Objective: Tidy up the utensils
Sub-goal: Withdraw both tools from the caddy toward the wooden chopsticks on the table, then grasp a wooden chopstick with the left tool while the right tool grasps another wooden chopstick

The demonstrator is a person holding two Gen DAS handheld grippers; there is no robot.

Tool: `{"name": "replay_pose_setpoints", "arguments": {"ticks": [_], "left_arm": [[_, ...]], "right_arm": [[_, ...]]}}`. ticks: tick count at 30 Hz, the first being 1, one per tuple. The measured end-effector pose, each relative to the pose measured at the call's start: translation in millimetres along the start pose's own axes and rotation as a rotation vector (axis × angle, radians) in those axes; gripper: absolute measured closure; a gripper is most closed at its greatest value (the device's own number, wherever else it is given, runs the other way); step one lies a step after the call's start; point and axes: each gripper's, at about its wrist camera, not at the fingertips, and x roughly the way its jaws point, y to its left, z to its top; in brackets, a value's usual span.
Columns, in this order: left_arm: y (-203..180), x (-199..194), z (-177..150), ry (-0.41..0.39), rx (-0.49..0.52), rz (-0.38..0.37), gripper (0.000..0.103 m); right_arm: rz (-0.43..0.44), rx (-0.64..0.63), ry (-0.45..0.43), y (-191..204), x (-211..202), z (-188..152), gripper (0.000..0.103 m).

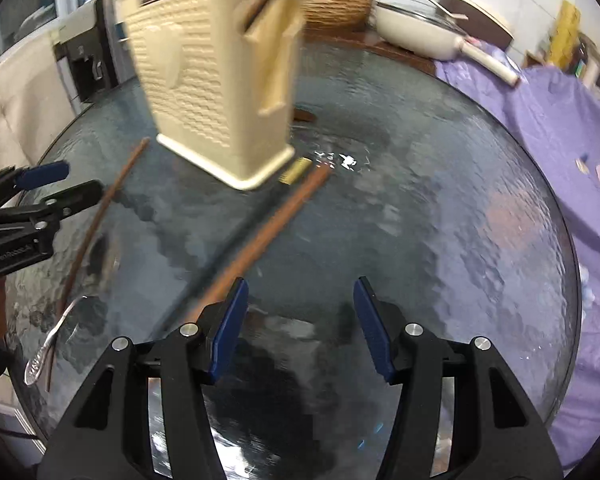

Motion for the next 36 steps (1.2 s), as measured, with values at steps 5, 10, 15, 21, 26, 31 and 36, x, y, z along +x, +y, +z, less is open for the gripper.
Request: {"name": "replay_pose_setpoints", "arguments": {"ticks": [5, 10, 15, 21, 26, 31, 36], "left_arm": [[2, 5, 8, 0.010, -0.007, 0.004, 0.034], [-1, 8, 12, 0.008, -0.008, 0.007, 0.034], [-3, 12, 9, 0.021, -0.004, 0.008, 0.034], [1, 15, 11, 0.034, -0.010, 0.007, 0.038], [-2, 25, 18, 0.065, -0.004, 0.002, 0.044], [-2, 39, 26, 0.115, -0.024, -0.023, 0.058], [-5, 43, 28, 0.114, -0.008, -0.004, 0.061]], "right_arm": [[0.084, 0.109, 0.001, -18, 1, 4, 0.048], [0.125, 0.122, -0.007, -1, 8, 14, 0.048], [0.051, 0.068, -0.002, 12, 16, 12, 0.048], [0.042, 0.094, 0.030, -10, 15, 13, 0.056], [0.071, 0.129, 0.051, -19, 24, 26, 0.063], [0.123, 0.223, 0.065, -34, 33, 40, 0.073], [0.082, 0.231, 0.030, -45, 24, 40, 0.073]]}}
